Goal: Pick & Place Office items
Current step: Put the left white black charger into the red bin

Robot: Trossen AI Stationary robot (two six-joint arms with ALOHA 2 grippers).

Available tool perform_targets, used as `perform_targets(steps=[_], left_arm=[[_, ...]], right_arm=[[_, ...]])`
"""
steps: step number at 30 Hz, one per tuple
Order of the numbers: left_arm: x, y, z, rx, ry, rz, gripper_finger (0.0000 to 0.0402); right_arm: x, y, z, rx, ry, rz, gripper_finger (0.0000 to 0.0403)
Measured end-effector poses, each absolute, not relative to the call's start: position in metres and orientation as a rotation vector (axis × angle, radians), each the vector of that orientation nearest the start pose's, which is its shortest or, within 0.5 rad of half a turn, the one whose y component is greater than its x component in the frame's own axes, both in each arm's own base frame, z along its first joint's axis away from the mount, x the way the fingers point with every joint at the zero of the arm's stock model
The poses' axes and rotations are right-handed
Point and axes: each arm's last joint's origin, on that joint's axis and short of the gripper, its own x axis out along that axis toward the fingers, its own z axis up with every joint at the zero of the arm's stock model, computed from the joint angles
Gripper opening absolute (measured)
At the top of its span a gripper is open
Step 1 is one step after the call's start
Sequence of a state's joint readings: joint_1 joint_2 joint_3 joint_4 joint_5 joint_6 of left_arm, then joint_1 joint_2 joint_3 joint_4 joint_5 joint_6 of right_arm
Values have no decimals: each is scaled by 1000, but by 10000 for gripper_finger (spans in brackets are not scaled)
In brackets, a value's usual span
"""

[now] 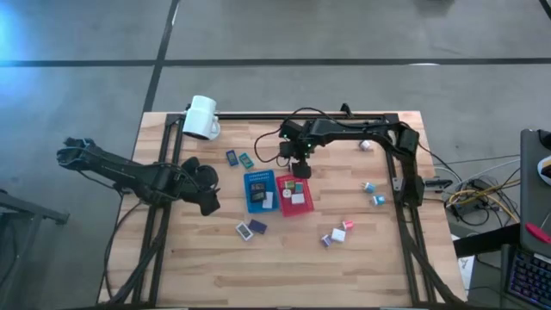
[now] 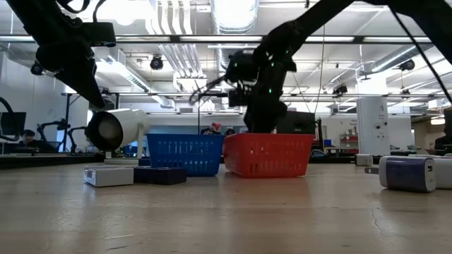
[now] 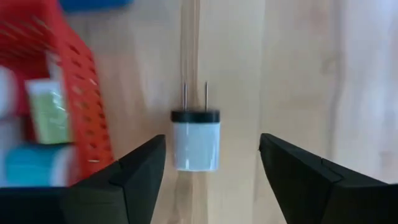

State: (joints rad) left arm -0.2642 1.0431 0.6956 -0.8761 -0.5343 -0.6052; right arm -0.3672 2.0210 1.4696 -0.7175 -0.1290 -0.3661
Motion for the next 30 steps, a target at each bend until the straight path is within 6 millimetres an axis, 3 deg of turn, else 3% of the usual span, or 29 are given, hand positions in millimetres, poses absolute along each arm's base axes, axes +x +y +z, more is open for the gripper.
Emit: perform_targets(steps=[5, 9, 17, 24, 30], left_arm=[[167, -30, 217, -57, 1004, 557, 250], [167, -30, 217, -57, 1005, 557, 250], [166, -30, 217, -56, 1007, 558, 250], [166, -30, 217, -56, 1010, 561, 250], [166, -30, 217, -57, 1010, 560, 250]], right_arm=[[383, -144, 141, 16, 1323, 50, 252], [391, -146, 133, 12, 1342, 76, 253], [395, -147, 138, 32, 1369, 70, 211], [396, -144, 140, 36, 1375, 72, 120], [398, -142, 144, 5, 1382, 60, 121]])
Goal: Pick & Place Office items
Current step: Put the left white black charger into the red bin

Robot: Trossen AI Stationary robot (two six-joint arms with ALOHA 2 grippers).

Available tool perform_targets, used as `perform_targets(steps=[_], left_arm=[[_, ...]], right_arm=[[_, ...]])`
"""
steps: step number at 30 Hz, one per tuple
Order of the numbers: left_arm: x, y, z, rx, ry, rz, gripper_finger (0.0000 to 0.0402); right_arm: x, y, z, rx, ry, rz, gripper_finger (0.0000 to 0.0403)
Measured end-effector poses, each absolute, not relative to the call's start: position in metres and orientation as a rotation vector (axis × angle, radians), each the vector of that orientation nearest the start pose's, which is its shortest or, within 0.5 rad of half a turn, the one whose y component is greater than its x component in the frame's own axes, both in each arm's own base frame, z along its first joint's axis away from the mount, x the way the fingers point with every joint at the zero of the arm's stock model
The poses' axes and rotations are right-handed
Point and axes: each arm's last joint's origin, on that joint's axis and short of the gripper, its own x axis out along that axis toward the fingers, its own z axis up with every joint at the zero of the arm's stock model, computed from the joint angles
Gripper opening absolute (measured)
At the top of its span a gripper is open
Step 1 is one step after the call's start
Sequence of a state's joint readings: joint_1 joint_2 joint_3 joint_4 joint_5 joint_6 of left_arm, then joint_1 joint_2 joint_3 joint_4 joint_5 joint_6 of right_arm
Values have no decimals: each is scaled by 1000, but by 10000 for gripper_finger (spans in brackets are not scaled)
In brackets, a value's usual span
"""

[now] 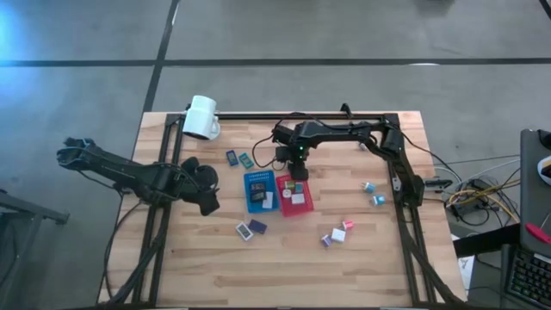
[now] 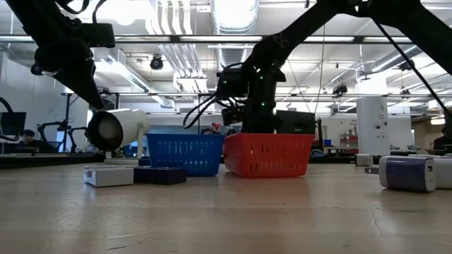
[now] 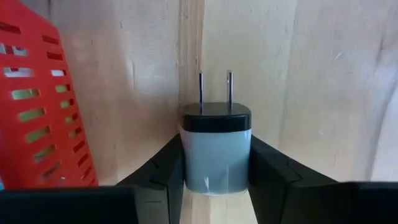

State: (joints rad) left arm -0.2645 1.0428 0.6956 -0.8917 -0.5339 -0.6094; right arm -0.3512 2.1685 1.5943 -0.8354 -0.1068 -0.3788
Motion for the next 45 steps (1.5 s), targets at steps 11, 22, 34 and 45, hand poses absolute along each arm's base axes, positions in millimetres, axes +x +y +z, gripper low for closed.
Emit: perform_targets(steps=[11, 22, 34, 45], left_arm=[[166, -30, 217, -60, 1010, 562, 250], [166, -30, 217, -65, 1010, 562, 250], [166, -30, 217, -65, 1010, 563, 250], [165, -31, 214, -105, 1037, 538, 250]], right_arm=[[399, -145, 198, -137, 1367, -35, 121], [379, -123, 254, -106, 1249, 11, 121], [369, -48, 277, -83, 1178, 104, 121], [377, -10, 261, -14, 1218, 137, 121]])
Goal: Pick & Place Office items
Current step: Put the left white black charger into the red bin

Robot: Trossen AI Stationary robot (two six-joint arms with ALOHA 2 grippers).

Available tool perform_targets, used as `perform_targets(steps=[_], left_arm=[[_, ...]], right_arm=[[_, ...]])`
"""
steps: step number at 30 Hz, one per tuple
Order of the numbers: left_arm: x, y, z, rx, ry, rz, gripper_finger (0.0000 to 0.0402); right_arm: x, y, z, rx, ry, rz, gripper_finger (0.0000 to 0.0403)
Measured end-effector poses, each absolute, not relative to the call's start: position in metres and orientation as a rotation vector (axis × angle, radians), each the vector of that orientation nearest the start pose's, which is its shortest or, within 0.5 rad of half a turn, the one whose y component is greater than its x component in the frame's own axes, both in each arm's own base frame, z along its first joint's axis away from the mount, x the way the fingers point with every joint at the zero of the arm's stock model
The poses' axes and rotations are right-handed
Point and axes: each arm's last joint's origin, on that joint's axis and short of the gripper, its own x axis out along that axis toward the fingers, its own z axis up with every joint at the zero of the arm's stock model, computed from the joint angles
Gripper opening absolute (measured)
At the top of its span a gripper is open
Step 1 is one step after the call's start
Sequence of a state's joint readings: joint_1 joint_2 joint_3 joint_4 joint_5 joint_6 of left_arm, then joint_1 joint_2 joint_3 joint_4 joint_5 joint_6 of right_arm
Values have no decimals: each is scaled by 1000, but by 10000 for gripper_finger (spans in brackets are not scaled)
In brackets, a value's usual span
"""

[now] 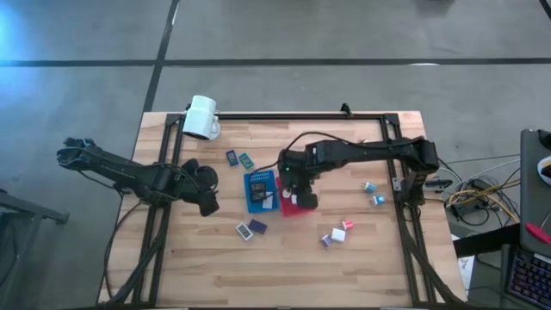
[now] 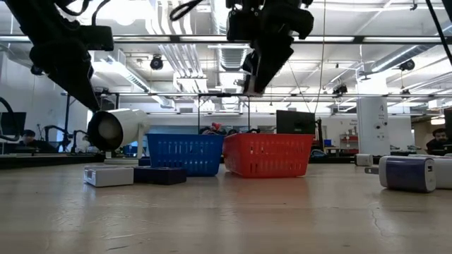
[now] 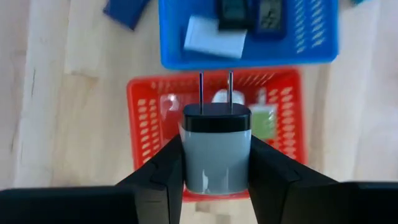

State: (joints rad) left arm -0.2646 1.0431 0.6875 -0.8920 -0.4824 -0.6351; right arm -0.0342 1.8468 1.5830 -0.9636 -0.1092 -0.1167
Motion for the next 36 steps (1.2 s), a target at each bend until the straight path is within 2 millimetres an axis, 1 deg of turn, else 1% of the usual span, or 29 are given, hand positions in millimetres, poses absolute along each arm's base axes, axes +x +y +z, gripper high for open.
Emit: perform_targets(steps=[3, 5, 10, 13, 23, 36], left_arm=[[163, -30, 210, -113, 1048, 544, 250], [162, -30, 206, -123, 1057, 550, 250], [158, -30, 198, -137, 1091, 549, 250], [158, -30, 197, -140, 1094, 549, 250], [159, -29, 198, -120, 1079, 558, 250], [167, -31, 217, -105, 1024, 523, 250]], right_arm=[[376, -5, 247, 10, 1270, 132, 121], [372, -3, 237, 28, 1309, 127, 121], [366, -4, 215, 53, 1339, 108, 121], [367, -4, 211, 52, 1307, 108, 121], [364, -3, 197, 79, 1304, 127, 121], [356, -2, 177, 122, 1333, 125, 121]])
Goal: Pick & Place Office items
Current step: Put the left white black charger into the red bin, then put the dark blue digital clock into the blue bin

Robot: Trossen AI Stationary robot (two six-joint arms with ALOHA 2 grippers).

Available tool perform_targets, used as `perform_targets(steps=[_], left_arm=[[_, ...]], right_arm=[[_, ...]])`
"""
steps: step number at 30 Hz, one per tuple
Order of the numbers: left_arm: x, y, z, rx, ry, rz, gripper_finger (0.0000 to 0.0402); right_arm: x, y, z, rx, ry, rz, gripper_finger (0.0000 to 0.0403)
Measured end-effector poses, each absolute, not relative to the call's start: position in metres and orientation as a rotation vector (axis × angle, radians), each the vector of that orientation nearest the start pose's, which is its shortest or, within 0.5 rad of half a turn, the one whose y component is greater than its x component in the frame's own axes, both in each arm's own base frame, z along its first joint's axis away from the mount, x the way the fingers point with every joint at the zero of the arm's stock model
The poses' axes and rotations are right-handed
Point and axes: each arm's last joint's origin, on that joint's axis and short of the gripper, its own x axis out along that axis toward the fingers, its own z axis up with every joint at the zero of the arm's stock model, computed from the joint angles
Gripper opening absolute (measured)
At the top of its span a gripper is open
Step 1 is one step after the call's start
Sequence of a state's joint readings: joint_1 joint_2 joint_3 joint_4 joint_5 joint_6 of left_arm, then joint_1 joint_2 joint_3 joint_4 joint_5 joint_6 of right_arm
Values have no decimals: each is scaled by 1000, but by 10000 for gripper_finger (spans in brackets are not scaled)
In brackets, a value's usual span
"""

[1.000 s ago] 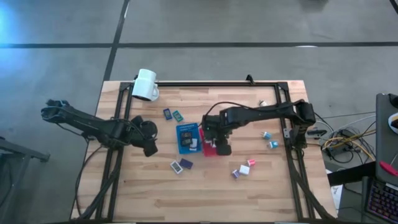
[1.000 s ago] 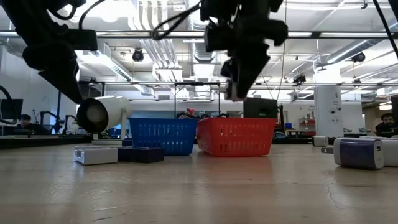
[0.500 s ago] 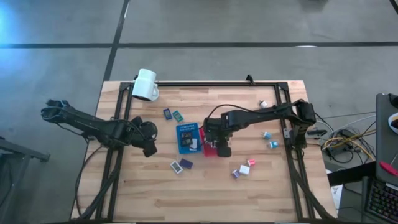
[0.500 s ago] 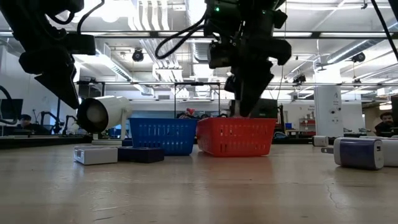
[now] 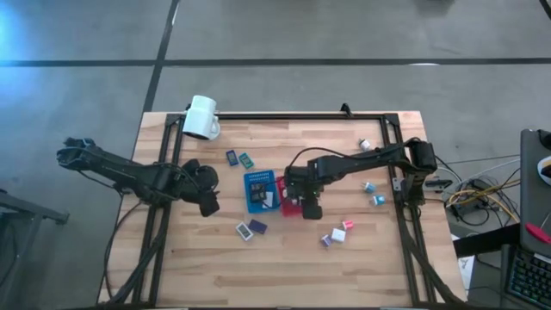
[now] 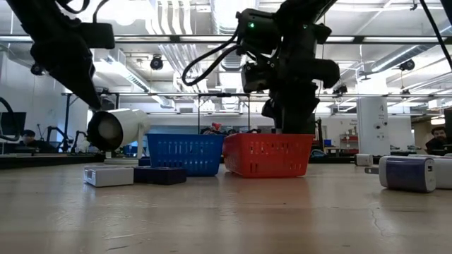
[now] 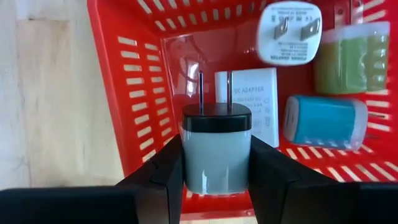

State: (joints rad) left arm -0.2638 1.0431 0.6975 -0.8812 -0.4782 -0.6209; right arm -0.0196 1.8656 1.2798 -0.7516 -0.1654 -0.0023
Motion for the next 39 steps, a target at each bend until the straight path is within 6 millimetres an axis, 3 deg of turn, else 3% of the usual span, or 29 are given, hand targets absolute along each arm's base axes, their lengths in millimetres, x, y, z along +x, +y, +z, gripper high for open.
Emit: perform_targets(steps=[7, 14, 18, 25, 32, 39], left_arm=[[168, -32, 220, -99, 1018, 515, 250], [168, -32, 220, -99, 1018, 515, 250], [168, -32, 220, -96, 1019, 513, 250], [168, -32, 220, -96, 1019, 513, 250], [168, -32, 220, -91, 1021, 512, 250], [168, -32, 220, -90, 1021, 511, 250]], right_arm=[[365, -2, 173, 159, 1219, 99, 134], [369, -2, 176, 218, 1180, 90, 314], [366, -2, 174, 229, 1206, 80, 364], [361, -2, 185, 226, 1291, 77, 372], [364, -4, 223, 155, 1344, 43, 373], [356, -14, 268, -72, 1396, -177, 373]])
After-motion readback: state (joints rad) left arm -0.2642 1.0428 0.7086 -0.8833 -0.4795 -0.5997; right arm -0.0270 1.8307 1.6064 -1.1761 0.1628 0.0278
